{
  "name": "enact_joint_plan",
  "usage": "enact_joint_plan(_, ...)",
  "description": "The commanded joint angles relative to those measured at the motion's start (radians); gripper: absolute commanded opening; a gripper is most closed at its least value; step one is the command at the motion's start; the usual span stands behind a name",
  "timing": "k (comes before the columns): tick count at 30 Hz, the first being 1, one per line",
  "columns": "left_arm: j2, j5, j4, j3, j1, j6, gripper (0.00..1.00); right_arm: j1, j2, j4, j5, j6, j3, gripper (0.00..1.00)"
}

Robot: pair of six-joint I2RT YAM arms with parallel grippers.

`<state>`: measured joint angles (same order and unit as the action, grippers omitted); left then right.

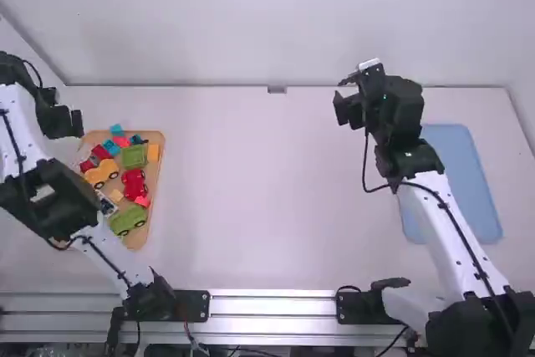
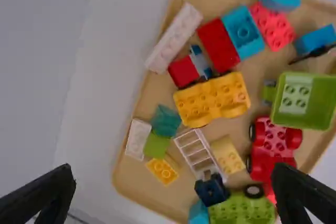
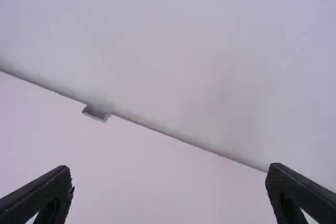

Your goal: Assemble lego blocks to make yellow taxi

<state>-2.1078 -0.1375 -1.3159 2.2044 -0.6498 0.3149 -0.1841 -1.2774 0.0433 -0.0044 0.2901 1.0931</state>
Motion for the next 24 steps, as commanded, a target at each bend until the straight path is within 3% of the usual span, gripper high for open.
enact_joint_plan(1,-0.091,0.003,-0.024,0.069,0.003,0.114,0.99,-0.006,-0.005,-0.002,0.002,-0.010,0.039,0.98)
enact_joint_plan(11,-0.344,-0.009,-0.034,0.047,0.008,0.555,0.99,-0.007,-0.005,0.004,0.002,-0.024,0.039,0.98)
enact_joint_plan(19,-0.349,-0.010,0.038,-0.069,0.008,0.775,0.99,-0.023,-0.005,0.005,0.002,-0.024,0.039,0.98)
enact_joint_plan(24,-0.349,-0.008,0.047,-0.079,0.002,0.800,0.98,-0.047,-0.005,-0.009,0.002,-0.023,0.039,0.98)
